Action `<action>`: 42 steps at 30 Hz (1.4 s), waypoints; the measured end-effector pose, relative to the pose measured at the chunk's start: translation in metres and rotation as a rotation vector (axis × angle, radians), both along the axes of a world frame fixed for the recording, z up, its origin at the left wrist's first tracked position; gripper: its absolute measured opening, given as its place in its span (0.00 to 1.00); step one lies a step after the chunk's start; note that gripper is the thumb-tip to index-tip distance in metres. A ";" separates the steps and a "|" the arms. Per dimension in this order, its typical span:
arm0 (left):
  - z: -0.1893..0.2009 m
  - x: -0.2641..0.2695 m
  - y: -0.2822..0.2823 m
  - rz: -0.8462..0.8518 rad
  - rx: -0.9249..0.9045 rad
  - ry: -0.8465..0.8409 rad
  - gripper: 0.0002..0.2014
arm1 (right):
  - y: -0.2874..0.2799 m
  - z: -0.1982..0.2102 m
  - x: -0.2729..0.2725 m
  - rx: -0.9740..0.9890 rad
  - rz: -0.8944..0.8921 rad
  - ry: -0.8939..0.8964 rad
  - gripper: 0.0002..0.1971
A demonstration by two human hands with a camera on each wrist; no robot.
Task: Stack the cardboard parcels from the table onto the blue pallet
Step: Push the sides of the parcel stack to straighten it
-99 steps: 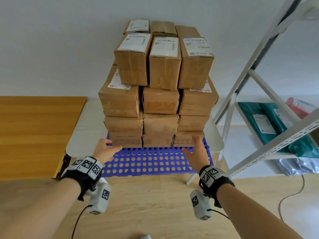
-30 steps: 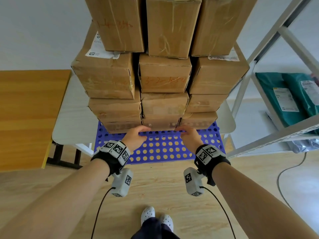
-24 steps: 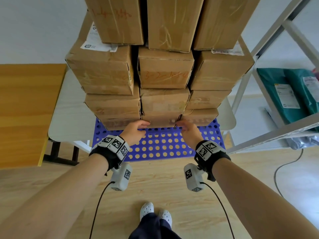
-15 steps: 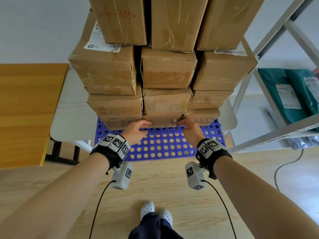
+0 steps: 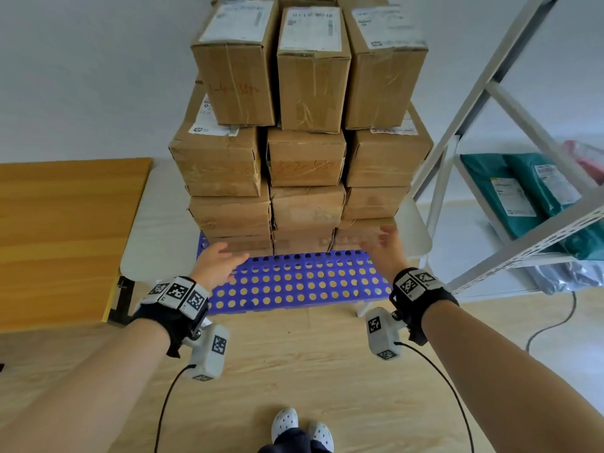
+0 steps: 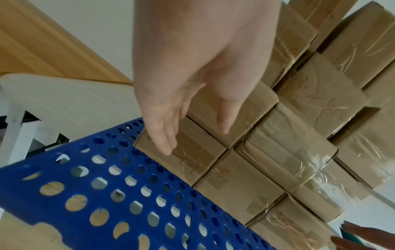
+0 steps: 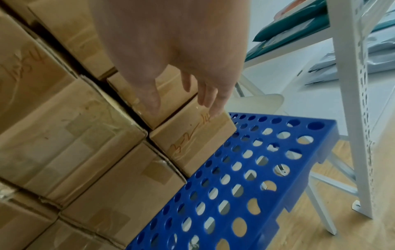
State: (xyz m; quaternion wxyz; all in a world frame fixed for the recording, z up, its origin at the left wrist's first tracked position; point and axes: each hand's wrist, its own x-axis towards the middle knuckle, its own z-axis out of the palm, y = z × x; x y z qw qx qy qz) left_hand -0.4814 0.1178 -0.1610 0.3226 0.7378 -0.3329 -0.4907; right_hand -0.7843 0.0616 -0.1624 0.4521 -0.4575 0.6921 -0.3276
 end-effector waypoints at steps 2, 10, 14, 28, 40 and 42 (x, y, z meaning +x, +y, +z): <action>0.005 0.007 0.002 0.045 -0.014 -0.007 0.36 | -0.002 0.008 -0.008 -0.023 -0.060 -0.027 0.35; 0.025 0.012 -0.012 0.194 -0.140 -0.217 0.52 | -0.020 0.030 -0.004 -0.107 -0.007 0.017 0.25; 0.031 0.008 -0.024 0.230 -0.202 -0.218 0.49 | -0.026 0.024 0.021 -0.058 0.199 0.011 0.09; 0.030 0.012 -0.038 0.238 -0.217 -0.209 0.45 | -0.034 0.021 0.039 -0.048 0.176 0.021 0.07; 0.024 -0.004 -0.026 0.239 -0.018 -0.264 0.49 | -0.026 0.021 0.020 -0.077 -0.001 -0.017 0.18; 0.020 -0.012 -0.020 0.130 0.069 -0.286 0.41 | -0.025 0.024 0.009 -0.073 -0.068 -0.030 0.23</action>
